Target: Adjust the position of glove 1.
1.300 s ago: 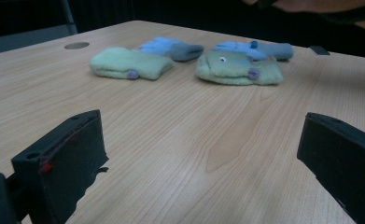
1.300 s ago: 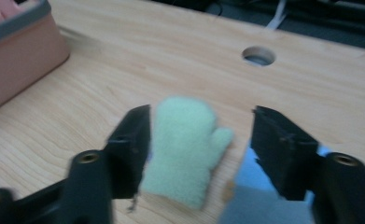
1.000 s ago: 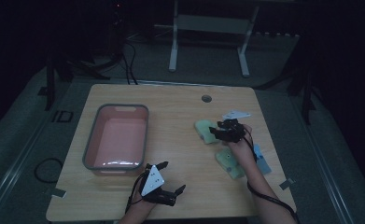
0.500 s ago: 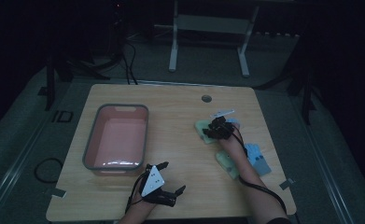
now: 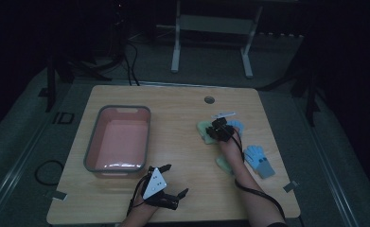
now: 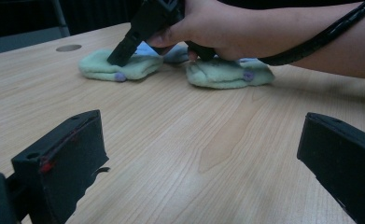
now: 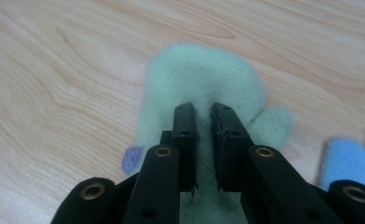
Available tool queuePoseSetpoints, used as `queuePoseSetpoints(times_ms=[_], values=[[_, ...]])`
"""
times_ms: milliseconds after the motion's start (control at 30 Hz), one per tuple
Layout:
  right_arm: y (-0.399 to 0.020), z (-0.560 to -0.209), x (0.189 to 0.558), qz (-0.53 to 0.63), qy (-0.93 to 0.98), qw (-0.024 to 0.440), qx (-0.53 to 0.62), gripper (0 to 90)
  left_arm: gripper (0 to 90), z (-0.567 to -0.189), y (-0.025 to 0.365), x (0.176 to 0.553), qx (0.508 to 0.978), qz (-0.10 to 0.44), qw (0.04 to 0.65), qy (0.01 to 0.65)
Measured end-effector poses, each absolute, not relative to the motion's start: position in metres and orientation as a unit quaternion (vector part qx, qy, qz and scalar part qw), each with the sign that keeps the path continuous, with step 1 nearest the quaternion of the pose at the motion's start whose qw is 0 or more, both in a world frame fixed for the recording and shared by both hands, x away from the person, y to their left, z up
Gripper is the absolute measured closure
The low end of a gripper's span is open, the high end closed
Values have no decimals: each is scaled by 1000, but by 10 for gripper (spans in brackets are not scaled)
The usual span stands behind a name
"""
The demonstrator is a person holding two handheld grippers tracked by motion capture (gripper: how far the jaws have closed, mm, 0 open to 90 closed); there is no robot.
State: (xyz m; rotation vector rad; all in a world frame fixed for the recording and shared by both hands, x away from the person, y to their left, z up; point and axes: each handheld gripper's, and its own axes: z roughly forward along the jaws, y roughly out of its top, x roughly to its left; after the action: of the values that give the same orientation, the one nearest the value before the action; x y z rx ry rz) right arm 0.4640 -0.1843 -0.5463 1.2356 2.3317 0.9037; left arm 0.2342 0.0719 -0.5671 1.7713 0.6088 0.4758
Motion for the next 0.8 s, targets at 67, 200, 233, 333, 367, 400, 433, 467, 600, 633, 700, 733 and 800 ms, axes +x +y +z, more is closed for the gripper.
queuePoseSetpoints(times_ms=[67, 200, 233, 333, 367, 400, 433, 467, 600, 633, 700, 733, 800], values=[[-182, -546, 464, 318, 817, 174, 449, 835, 12, -567, 72, 234, 754, 202, 569, 260], [-178, -539, 460, 326, 808, 152, 467, 860, 12, -567, 72, 234, 755, 203, 568, 258], [-176, -537, 458, 327, 811, 148, 462, 861, 12, -567, 71, 234, 755, 203, 567, 258], [-170, -527, 447, 336, 809, 158, 456, 866, 11, -567, 71, 235, 758, 202, 565, 257], [-169, -524, 443, 343, 804, 158, 459, 867, 12, -567, 71, 234, 758, 202, 564, 257], [-168, -520, 440, 349, 800, 157, 463, 868, 12, -567, 71, 234, 758, 202, 564, 256], [-167, -516, 436, 351, 798, 159, 463, 868, 12, -567, 71, 234, 758, 203, 565, 256], [-166, -512, 431, 355, 793, 163, 467, 868, 12, -567, 71, 234, 758, 204, 564, 256], [-159, -495, 410, 369, 782, 189, 466, 867, 12, -567, 70, 234, 759, 205, 563, 255], [-157, -491, 405, 373, 780, 195, 463, 867, 12, -567, 70, 234, 760, 205, 562, 255], [-156, -487, 401, 377, 776, 200, 464, 867, 12, -567, 70, 234, 760, 205, 562, 255], [-153, -480, 390, 386, 770, 203, 466, 867, 12, -567, 70, 234, 759, 207, 561, 257], [-149, -475, 380, 387, 770, 209, 463, 868, 12, -567, 70, 233, 759, 208, 562, 255]])
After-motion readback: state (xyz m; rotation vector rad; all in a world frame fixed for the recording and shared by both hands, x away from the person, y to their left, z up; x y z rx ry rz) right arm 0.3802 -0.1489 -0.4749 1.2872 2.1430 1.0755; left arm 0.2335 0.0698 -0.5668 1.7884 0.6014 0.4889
